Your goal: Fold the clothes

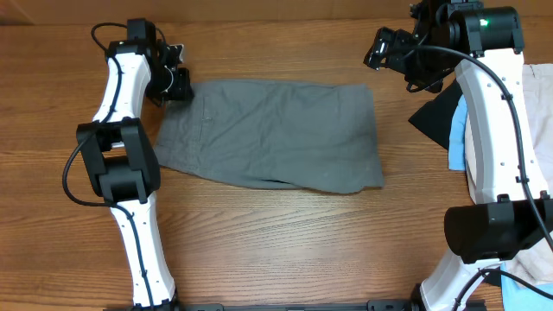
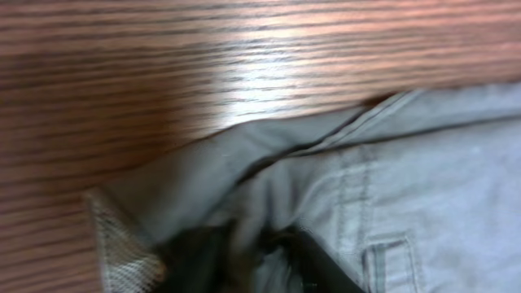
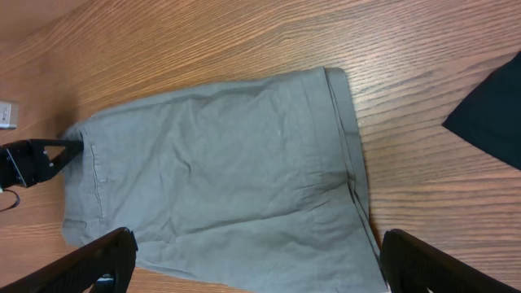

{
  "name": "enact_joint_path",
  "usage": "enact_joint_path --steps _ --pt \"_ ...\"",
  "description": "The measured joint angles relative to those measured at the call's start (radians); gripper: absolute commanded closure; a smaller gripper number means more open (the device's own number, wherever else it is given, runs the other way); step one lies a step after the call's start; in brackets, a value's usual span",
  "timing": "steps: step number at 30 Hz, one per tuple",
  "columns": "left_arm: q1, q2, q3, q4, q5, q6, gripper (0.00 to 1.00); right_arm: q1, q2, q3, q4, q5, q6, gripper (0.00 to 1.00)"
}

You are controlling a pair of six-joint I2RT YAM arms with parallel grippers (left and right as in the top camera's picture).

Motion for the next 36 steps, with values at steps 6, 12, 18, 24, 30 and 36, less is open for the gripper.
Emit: enact_joint_path --steps 6,12,18,24,30,36 --pt "-0.003 -0.002 0.008 -0.003 0.006 -0.008 0.46 0.0 0.0 0.0 0.0 0.0 0.0 0.0" --pt "-0.009 -0.002 0.01 -0.003 0.005 -0.007 0.42 0.0 0.0 0.0 0.0 0.0 0.0 0.0" --pt "-0.023 -0.001 0.032 0.005 -0.012 0.016 0.53 0.0 0.0 0.0 0.0 0.0 0.0 0.0" --pt "-0.061 -0.001 0.074 -0.03 -0.021 0.041 0.77 0.0 0.0 0.0 0.0 0.0 0.0 0.0" --pt "-0.113 0.001 0.081 -0.074 -0.029 0.047 0.62 0.0 0.0 0.0 -0.001 0.0 0.001 0.0" --pt "-0.132 0.001 0.081 -0.077 -0.111 0.045 0.66 0.0 0.0 0.0 0.0 0.0 0.0 0.0"
